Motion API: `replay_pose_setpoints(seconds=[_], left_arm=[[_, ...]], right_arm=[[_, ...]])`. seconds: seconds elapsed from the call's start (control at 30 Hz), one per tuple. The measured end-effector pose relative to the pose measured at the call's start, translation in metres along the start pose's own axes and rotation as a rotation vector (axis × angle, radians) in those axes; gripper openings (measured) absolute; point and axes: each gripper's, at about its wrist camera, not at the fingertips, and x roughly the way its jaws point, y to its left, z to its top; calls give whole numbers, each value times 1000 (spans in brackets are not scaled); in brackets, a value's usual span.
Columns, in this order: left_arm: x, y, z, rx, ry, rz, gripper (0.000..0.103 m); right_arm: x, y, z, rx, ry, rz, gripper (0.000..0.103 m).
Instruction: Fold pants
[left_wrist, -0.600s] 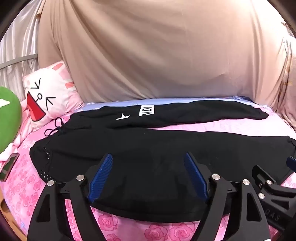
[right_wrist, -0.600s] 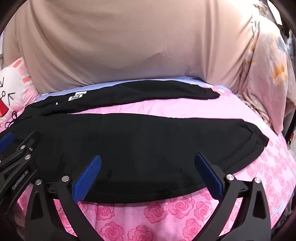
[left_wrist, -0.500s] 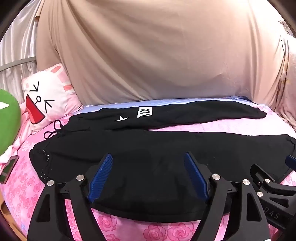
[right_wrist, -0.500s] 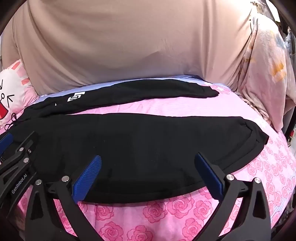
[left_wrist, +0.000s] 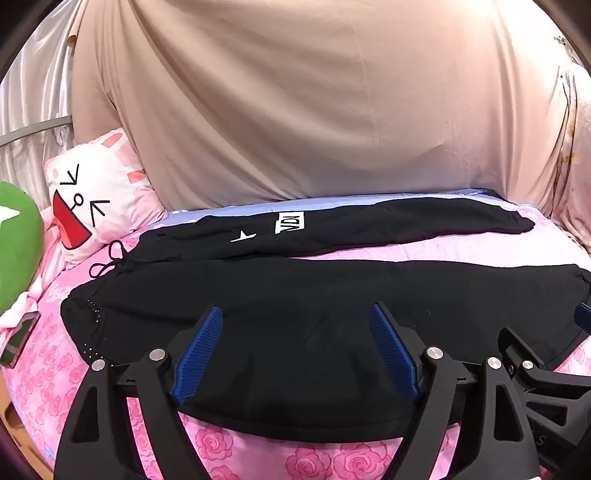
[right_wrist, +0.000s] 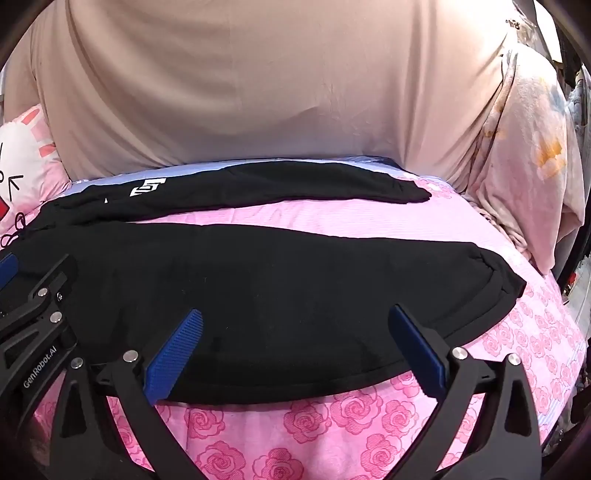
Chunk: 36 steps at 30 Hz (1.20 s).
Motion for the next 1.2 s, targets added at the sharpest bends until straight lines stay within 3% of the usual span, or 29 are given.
replay_pose_setpoints(seconds=[1.2], left_arm=[[1,-1,-2,23,-1,10,87]], right_arm=[[0,1,-5,14,-8,9,98]])
